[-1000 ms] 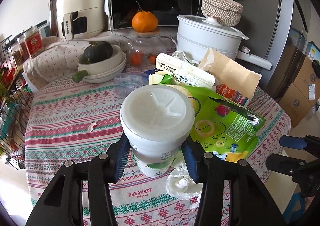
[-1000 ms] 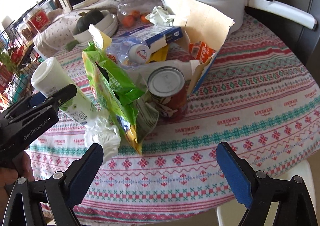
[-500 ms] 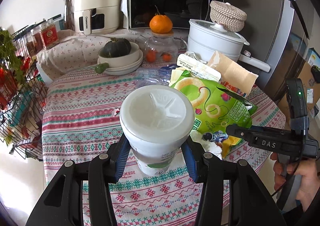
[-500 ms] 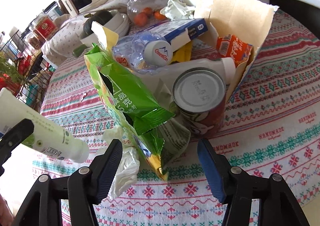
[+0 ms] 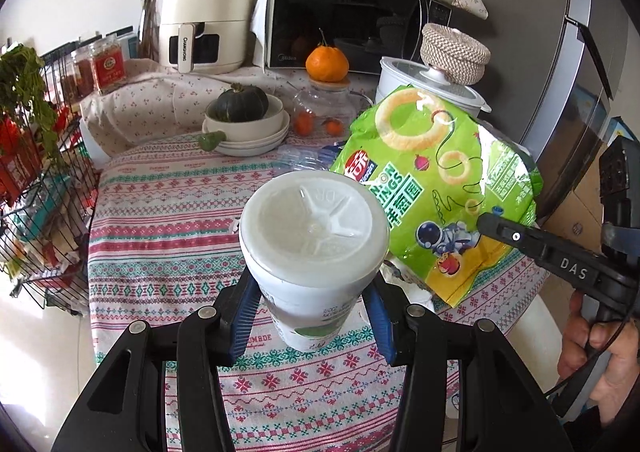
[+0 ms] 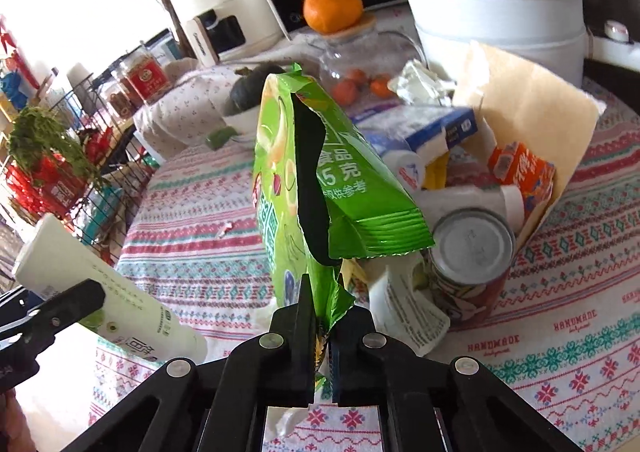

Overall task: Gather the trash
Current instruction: 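Lift the canister with the left tool while the right tool grasps and lifts the green onion-rings bag, then drop the green bag into the white bin with the right tool while the left tool drops the canister in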

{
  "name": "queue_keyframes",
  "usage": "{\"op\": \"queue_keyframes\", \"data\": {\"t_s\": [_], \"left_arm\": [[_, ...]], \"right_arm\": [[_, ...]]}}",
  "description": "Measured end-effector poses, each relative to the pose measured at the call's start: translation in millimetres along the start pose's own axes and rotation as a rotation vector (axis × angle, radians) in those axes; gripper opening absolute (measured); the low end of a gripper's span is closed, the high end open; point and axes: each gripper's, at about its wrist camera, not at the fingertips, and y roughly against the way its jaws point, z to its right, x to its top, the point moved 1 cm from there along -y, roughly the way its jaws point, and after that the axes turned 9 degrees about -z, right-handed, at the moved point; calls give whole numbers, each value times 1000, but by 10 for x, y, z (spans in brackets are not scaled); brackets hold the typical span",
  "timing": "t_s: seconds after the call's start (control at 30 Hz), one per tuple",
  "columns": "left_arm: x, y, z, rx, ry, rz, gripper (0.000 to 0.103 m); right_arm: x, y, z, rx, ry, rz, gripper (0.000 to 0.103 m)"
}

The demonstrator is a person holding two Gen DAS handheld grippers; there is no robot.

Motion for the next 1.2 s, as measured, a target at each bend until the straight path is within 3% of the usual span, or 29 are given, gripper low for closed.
{"op": "queue_keyframes", "data": {"t_s": [0.17,0.3,0.7,1.0,1.2], "left_arm": [[-22,125,116,-42,-11,17,52],[-35,220,320,-95,-43,32,52],[-250,188,1479,-278,-223,1,52],[-684,-23,2443,-355,-410,-54,52],[-874,-203,2784,-367,-495,-68,52]], "right_arm": [[17,419,-56,-6,19,72,4],[-83,838,63,-72,23,113,4],[-965,1885,1094,-360,-203,42,4],[-1672,1887,1756,-503,-367,-173,4],[-1934,1606,2089,-501,-424,-357,4]]}}
